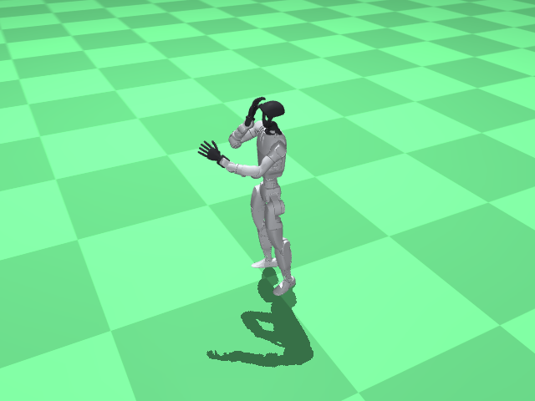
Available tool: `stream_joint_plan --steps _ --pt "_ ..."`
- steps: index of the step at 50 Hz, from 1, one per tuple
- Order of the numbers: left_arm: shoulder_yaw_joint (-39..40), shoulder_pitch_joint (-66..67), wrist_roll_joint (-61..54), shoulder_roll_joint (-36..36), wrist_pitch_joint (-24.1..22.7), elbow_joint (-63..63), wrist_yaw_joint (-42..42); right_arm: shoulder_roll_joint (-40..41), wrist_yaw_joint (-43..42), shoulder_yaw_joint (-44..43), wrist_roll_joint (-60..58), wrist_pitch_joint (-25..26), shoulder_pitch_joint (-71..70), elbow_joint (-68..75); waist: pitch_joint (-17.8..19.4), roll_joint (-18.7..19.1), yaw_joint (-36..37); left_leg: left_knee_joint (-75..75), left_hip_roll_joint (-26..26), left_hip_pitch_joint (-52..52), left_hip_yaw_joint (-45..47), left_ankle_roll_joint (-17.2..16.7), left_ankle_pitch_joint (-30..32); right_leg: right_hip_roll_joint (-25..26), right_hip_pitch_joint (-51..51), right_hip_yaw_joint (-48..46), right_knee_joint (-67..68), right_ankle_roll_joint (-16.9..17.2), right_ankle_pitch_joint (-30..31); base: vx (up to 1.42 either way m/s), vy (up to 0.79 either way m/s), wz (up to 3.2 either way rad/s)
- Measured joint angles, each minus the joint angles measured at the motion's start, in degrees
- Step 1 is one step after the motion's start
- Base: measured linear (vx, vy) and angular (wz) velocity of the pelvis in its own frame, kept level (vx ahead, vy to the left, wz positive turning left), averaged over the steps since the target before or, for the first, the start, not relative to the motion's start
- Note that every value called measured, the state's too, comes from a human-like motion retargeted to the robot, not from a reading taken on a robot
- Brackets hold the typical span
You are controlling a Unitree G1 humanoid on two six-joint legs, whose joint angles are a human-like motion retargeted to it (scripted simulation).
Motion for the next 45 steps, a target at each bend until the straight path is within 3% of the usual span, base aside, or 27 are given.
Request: stream_joint_plan --steps 5,11,13,19,25,28,30,36,39,45 --pt "1.08 -0.06 1.52 -0.23 -1.46 -2.09 0.22 -0.62 -0.65 -0.02 -5.92 0.17 3.93 -2.47 0.53 -0.42 0.59 0.04 0.2 0.07 0.1 -0.19 -0.02 0.23 -0.06 0.08 0.16 0.0 -0.09 0.0 0.0 0.0" --pt "1.28 -0.41 3.46 -0.79 1.24 -4.9 1.14 -4.02 6.5 10.19 -4.09 11.63 13.82 32.95 1.06 0.02 0.85 0.02 0.21 0.85 0.25 -0.49 -0.35 0.12 0.44 0.18 0.64 0.0 -0.14 0.0 0.0 0.0" --pt "1.58 -0.61 3.98 -0.8 1.59 -5.54 1.31 -3.31 7.8 10.99 -3.43 12.71 14.49 39.17 1.14 0.3 0.85 0.04 0.26 0.93 0.31 -0.59 -0.42 0.17 0.47 0.21 0.7 0.0 -0.12 0.0 0.0 0.0" --pt "1.99 0.18 2.05 0.09 0.46 -6.0 0.11 -0.03 8.2 3.89 1.99 5.28 10.3 17.8 0.88 0.62 0.82 0.02 0.3 0.49 0.25 -0.27 -0.21 0.31 0.2 0.17 0.33 0.0 0.03 0.0 0.0 0.0" --pt "1.39 -0.09 1.17 0.42 -0.74 -4.24 -1.49 2.26 2.76 -2.12 -4.63 1.18 1.82 -1.84 0.27 0.05 1.14 0.09 0.12 -0.07 0.05 0.1 -0.08 0.13 -0.16 0.08 0.13 0.0 -0.06 0.0 0.0 0.0" --pt "2.02 -0.02 2.98 0.34 -2.05 -4.23 -0.27 2.6 -1.73 -3.94 -14.39 2.97 5.24 0.8 0.51 -0.1 1.23 0.08 0.29 0.05 0.17 -0.03 -0.08 0.32 -0.2 0.17 0.3 0.0 -0.1 0.0 0.0 0.0" --pt "2.2 0.17 3.13 -0.09 -1.67 -4.4 0.72 2.44 -2.02 -1.67 -14.45 5.37 10.12 9.1 0.74 -0.05 1.22 0.07 0.33 0.33 0.26 -0.12 -0.16 0.36 -0.05 0.25 0.45 0.0 -0.1 0.0 0.0 0.0" --pt "2.58 0.43 1.38 -0.98 1.14 -3.52 3.63 2.25 6.04 10.0 2.22 11.19 14.84 44.66 1.47 0.77 0.45 0.06 0.25 1.3 0.45 -0.44 -0.54 0.13 0.62 0.41 0.98 -0.01 -0.2 0.0 0.0 0.0" --pt "2.81 1.07 0.86 -0.48 0.83 -3.49 4.13 2.67 5.39 9.56 6.08 7.83 13.65 40.27 1.58 1.11 0.19 0.05 0.38 1.25 0.53 -0.49 -0.45 0.31 0.58 0.44 0.85 0.0 -0.08 0.0 0.0 0.0" --pt "2.37 2.11 -1.77 0.93 0.55 -2.73 0.66 1.31 5.19 0.53 5.11 2.97 1.65 13.79 1.0 0.93 -0.22 0.05 -0.03 0.7 0.03 0.09 -0.21 -0.09 0.55 0.06 0.31 0.0 -0.01 0.0 0.0 0.0"
